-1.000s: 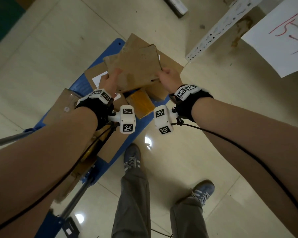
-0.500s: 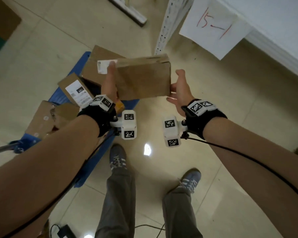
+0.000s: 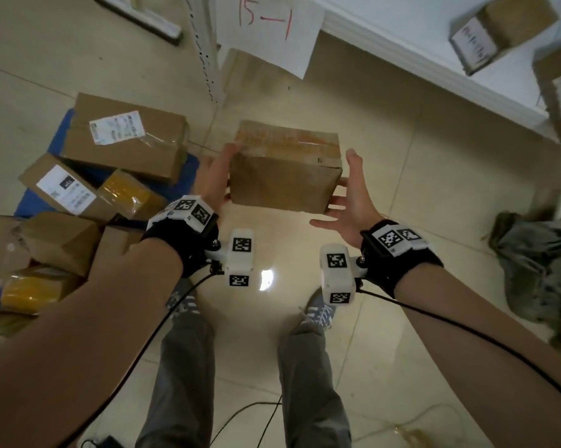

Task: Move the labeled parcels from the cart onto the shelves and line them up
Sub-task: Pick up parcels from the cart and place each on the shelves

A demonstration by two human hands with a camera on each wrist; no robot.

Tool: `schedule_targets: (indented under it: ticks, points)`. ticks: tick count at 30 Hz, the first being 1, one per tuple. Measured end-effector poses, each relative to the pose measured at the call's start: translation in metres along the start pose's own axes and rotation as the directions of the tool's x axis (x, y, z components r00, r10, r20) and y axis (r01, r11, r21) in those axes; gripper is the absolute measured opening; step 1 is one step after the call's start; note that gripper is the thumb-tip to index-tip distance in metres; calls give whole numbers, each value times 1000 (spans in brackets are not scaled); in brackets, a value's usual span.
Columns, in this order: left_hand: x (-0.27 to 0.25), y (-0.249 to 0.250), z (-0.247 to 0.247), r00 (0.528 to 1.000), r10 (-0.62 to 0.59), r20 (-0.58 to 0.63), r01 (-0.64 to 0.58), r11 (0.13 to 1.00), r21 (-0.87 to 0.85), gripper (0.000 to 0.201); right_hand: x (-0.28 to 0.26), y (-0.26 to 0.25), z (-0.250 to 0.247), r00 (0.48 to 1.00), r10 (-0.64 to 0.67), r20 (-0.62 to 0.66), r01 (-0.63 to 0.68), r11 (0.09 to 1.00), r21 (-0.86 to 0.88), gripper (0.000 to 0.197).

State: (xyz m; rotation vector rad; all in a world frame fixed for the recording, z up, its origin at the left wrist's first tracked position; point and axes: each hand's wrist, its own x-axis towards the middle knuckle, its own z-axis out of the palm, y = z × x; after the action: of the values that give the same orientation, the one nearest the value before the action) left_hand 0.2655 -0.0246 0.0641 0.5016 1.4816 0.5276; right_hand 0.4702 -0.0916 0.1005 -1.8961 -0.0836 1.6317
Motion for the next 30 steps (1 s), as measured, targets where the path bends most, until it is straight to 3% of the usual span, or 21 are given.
schedule_targets:
  ticks: [3,6,8,13,17,21,25,28,30]
  points:
    - [-16,-3,31,1000,24,19,-24,1000,0,51,-11,2,-29,1000,-27,8,26,995,99,77]
    - [-29,-4,51,999,32,37,-32,999,8,17,-20,5,-45,997,-67,23,65,993,103,48]
    - [-37,-9,64,998,39,41,-41,999,27,7,-23,12,-58,998,-61,32,58,995,84,43]
    - [-38,-25,75,998,41,47,-45,995,87,19,-16,35,-91,998,-23,56,15,989,146,69]
    - [-36,-37,76,995,31,91,-49,978,201,34,-19,46,-108,989,-94,115,94,996,6,88]
    - [-41,-49,85,996,37,85,-57,970,237,45,-20,60,-120,987,-146,64,148,989,-20,100]
    - [-47,-61,104,996,-94,-7,94,982,165,28,-18,71,-127,983,-183,-18,184,982,49,106]
    - [-51,-64,117,954,-297,52,294,954,61,65,-15,75,-125,975,-205,-90,208,977,34,125]
    - [-53,-65,125,928,-346,140,349,937,5,82,-14,78,-123,965,-230,-122,228,973,-33,139]
